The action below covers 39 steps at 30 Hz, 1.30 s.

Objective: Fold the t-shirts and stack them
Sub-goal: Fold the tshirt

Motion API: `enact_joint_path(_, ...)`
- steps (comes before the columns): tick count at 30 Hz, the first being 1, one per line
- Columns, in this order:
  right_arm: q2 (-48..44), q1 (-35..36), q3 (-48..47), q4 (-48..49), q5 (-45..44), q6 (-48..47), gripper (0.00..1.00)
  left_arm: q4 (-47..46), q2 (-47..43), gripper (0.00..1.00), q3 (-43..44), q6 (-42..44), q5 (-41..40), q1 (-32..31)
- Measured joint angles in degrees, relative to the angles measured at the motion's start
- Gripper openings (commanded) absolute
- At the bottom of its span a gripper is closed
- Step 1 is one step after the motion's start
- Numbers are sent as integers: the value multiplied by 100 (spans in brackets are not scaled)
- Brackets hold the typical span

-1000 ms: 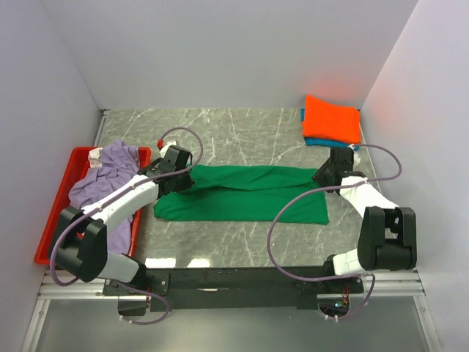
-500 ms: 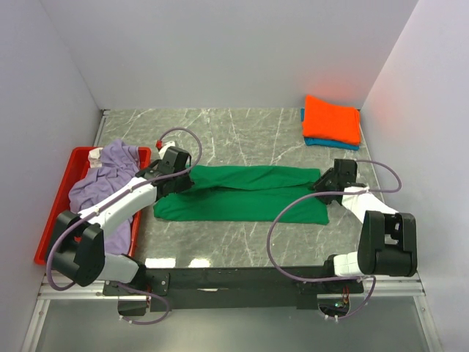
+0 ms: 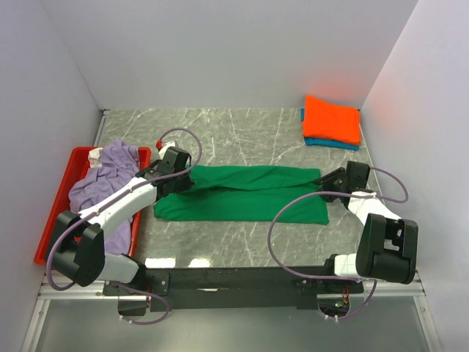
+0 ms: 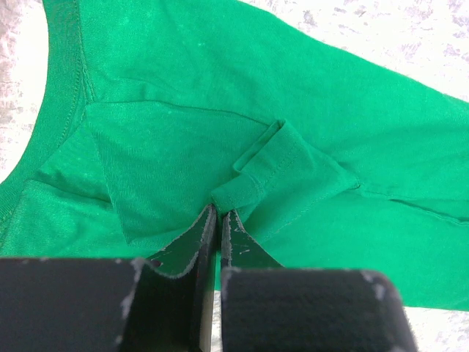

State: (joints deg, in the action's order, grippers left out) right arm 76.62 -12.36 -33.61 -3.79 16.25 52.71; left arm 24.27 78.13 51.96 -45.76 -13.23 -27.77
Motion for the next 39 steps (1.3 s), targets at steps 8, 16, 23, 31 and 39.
enact_joint_path(8, 216, -195, -28, 120, 212, 385, 48, -2, 2, 0, 0, 2, 2, -9)
enact_joint_path(16, 579, -223, -90, 153, 339, 608, 45, 0, 9, 0, 0, 2, 11, -9)
enact_joint_path(23, 627, -304, -90, 205, 402, 721, 31, 2, 9, 0, 0, 2, 9, -9)
enact_joint_path(31, 737, -361, -90, 404, 450, 782, 8, 7, 9, 0, 2, 2, 4, -9)
enact_joint_path(39, 938, -365, -433, 319, 496, 702, 0, 140, 310, 0, 568, 17, -83, -13)
